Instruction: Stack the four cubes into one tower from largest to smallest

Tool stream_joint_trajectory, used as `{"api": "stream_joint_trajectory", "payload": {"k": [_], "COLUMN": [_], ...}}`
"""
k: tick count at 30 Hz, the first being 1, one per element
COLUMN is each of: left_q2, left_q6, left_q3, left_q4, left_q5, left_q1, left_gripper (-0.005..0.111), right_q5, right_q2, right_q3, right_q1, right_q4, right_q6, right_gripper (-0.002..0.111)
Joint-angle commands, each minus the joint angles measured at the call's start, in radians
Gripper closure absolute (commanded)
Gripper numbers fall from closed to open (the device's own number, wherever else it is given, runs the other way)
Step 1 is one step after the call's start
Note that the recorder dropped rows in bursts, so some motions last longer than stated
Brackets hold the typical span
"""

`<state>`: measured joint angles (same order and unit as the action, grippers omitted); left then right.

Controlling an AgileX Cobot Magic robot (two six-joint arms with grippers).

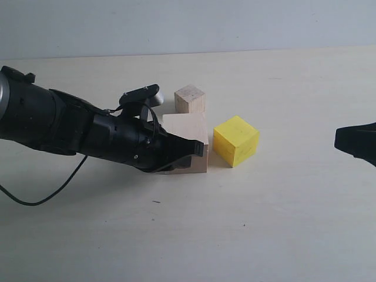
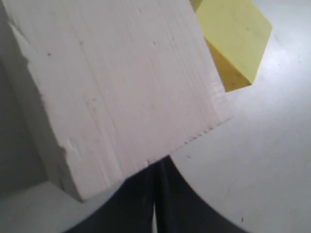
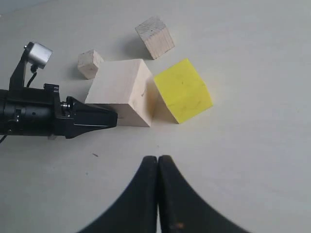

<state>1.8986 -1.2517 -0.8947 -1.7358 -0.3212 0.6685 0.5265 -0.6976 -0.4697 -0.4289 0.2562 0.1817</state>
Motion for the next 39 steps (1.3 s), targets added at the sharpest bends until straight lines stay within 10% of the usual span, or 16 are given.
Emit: {"api": "stream_joint_trajectory", "payload": {"k": [1, 25, 39], "left_q2": [-0.002, -0.048, -0.524], "left_q6": [-0.005, 0.026, 0.026], "left_q3": [-0.007, 0.054, 0.233], "left_q4": [-0.009, -0.009, 0.027], "left_q5": [0.034, 0.009, 0.09], "left_q1": [0.002, 0.002, -0.001], "left_gripper": [0.107, 0.101, 0.099], "right_q5": [0.001, 0.003, 0.001], "right_q2": [-0.003, -0.003, -0.08], "right_q3": [-0.009, -0.009, -0.009], "right_q1": [-0.002, -0.002, -0.002], "right_q4": [-0.009, -0.012, -0.03], "right_q6": [-0.004, -0.004, -0.042], "right_gripper": [0.108, 0.108, 0.108]}}
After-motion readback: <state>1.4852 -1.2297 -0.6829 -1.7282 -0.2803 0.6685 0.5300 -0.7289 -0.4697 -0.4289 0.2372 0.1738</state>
